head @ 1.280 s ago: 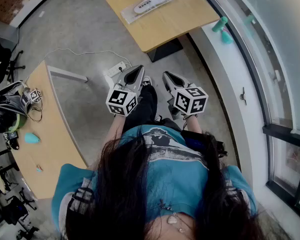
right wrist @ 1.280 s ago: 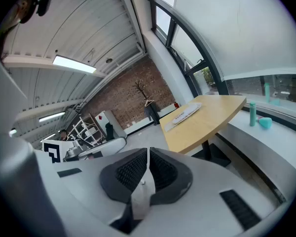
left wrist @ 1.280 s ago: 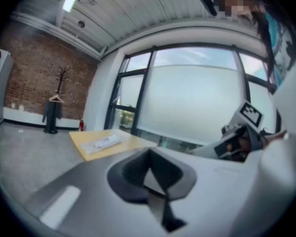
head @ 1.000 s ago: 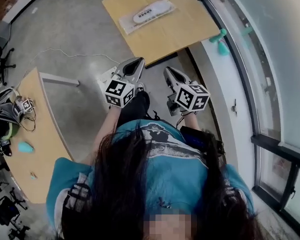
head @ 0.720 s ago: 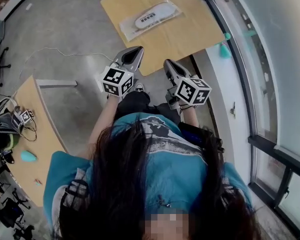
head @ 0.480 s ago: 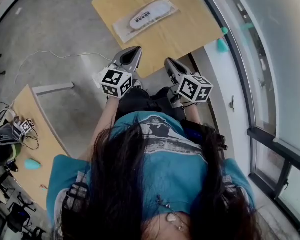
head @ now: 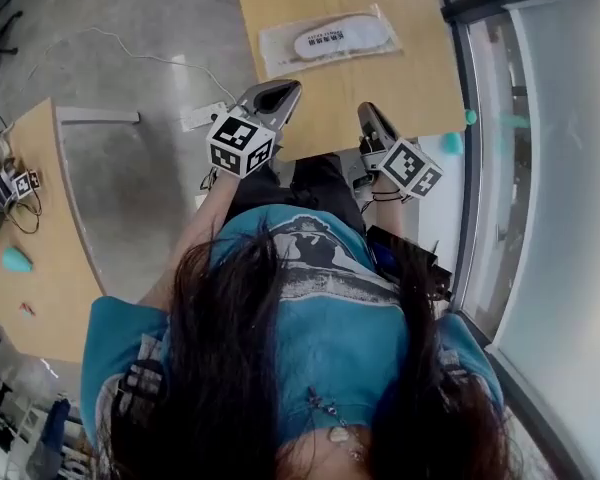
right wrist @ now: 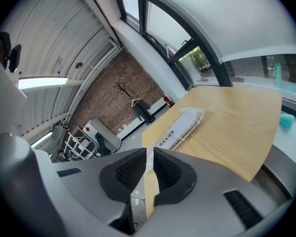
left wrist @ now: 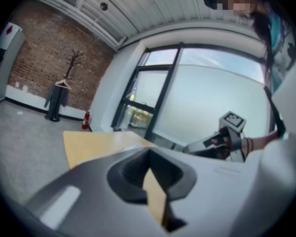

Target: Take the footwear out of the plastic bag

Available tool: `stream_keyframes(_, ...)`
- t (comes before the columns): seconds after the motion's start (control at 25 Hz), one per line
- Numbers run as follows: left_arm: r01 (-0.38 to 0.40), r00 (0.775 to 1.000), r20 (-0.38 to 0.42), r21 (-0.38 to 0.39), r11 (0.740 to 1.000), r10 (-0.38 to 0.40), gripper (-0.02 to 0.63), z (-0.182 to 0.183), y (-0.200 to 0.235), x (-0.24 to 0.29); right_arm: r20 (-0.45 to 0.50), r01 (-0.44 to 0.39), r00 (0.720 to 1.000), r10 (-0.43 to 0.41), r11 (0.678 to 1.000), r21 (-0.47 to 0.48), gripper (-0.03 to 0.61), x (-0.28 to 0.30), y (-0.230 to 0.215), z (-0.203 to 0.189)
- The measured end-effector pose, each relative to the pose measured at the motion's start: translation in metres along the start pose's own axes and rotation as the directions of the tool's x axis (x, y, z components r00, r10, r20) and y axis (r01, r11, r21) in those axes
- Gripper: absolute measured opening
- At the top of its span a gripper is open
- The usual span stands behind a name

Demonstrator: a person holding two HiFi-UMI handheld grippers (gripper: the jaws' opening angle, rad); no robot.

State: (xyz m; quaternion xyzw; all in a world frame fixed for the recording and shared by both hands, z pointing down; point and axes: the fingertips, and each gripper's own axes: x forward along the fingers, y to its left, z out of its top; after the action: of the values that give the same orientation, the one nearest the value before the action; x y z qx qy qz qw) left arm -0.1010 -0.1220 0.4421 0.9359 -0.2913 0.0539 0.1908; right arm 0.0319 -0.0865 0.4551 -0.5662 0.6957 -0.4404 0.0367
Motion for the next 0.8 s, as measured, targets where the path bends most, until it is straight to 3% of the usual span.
stream_keyframes(0.36,-0.19,0.981,0.033,-0.08,0.979,0.193,0.0,-0.005,0.022,0.057,-0.188,-0.052,0.98,0.062,0.997,0.057,0.04,0.075,-0.094,0.05)
stream_keyframes(0.52,-0.245,0.967,0.049,-0.111,0.963,0.252,0.0,-0.006,0.019,0.071,-0.257,-0.073,0.959,0.116,0.983,0.169,0.143,0.111,-0.135,0.06)
stream_keyframes(0.68,-0.333,0.94,0.029,-0.131,0.934,0.34,0.0,-0.01,0.019,0.075,-0.284,-0.033,0.951,0.125,0.952,0.305,0.17,0.146,-0.17,0.066)
stream_keyframes(0.8,-0.388,0.918,0.018,-0.153,0.909,0.395,0.0,-0.015,0.019,0.076,-0.302,0.002,0.948,0.106,0.941,0.338,0.175,0.163,-0.188,0.069)
